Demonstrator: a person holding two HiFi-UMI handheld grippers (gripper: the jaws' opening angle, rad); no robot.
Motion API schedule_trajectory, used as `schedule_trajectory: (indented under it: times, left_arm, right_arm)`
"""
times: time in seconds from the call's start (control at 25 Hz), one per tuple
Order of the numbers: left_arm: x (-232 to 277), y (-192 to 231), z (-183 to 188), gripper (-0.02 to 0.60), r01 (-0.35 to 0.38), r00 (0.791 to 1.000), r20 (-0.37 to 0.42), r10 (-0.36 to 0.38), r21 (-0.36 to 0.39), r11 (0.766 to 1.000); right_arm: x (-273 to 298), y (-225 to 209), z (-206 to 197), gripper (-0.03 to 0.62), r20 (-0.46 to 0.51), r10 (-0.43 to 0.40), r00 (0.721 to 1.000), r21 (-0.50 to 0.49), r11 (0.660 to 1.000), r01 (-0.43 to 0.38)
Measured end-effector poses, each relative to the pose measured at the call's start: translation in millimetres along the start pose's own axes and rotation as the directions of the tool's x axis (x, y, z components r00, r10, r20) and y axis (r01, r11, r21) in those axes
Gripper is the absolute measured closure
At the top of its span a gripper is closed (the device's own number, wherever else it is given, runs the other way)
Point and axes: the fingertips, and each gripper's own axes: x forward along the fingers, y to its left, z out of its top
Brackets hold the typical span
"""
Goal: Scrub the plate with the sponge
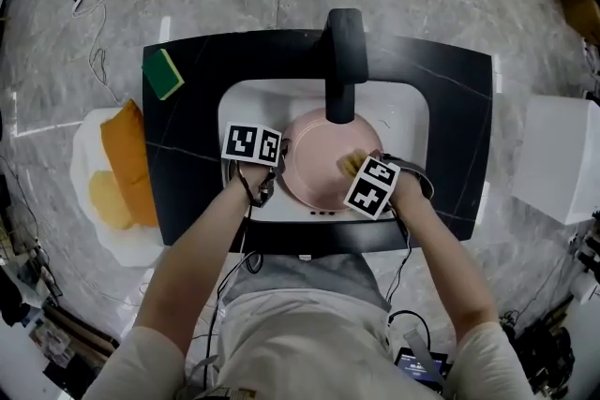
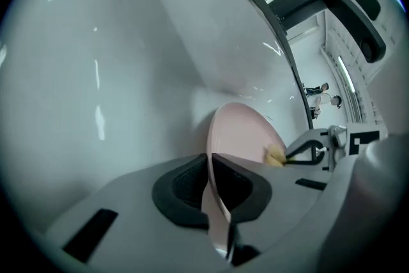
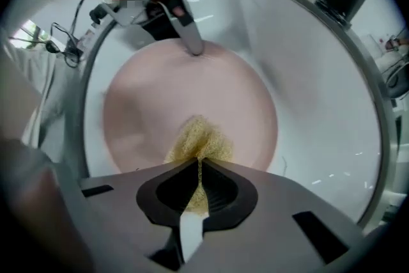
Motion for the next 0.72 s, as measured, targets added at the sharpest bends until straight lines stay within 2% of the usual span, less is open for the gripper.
schedule_trajectory:
  times: [0.04,0.12,0.2,0.32,0.4,0.52,0.64,0.72]
  left_arm:
    - [-1,0,1,0.552,0.000,1.000,0.005,0.000,-0.011,1.000]
    - [-1,1,-1,0.552,-0.001,1.000,0.003,0.001,-0.015,1.000]
    - [-2,3,-2,0.552,0.001,1.000,-0.002,-0.001,-0.020,1.000]
    - [-3,0,-5,0.552,0.013,1.000,-0.002,-0.013,-0.018,1.000]
    - [-4,-7,-8,0.551,0.027,1.000,-0.006,-0.027,0.006,1.000]
    - [-5,-15,-9,0.542,0.034,0.999,-0.002,-0.034,0.037,0.999]
    - [-8,-15,-9,0.537,0.027,1.000,0.000,-0.028,0.051,0.998]
    - [-8,-11,-11,0.537,0.027,1.000,-0.003,-0.027,0.035,0.999]
  right_arm:
    - [-5,17,7,0.551,0.032,0.066,0.997,0.002,0.998,-0.066]
    - [-12,49,31,0.551,0.125,0.195,0.973,0.005,0.980,-0.197]
    - [-11,65,58,0.551,0.200,0.243,0.949,-0.009,0.969,-0.246]
    - [-5,59,89,0.551,0.277,0.216,0.936,0.003,0.974,-0.225]
    - [0,42,100,0.549,0.293,0.159,0.943,0.033,0.984,-0.176]
    - [9,5,103,0.549,0.248,0.053,0.967,0.069,0.995,-0.073]
    - [15,-30,105,0.549,0.253,-0.005,0.967,0.150,0.988,-0.035]
    - [22,-52,88,0.549,0.186,-0.062,0.980,0.210,0.978,0.022]
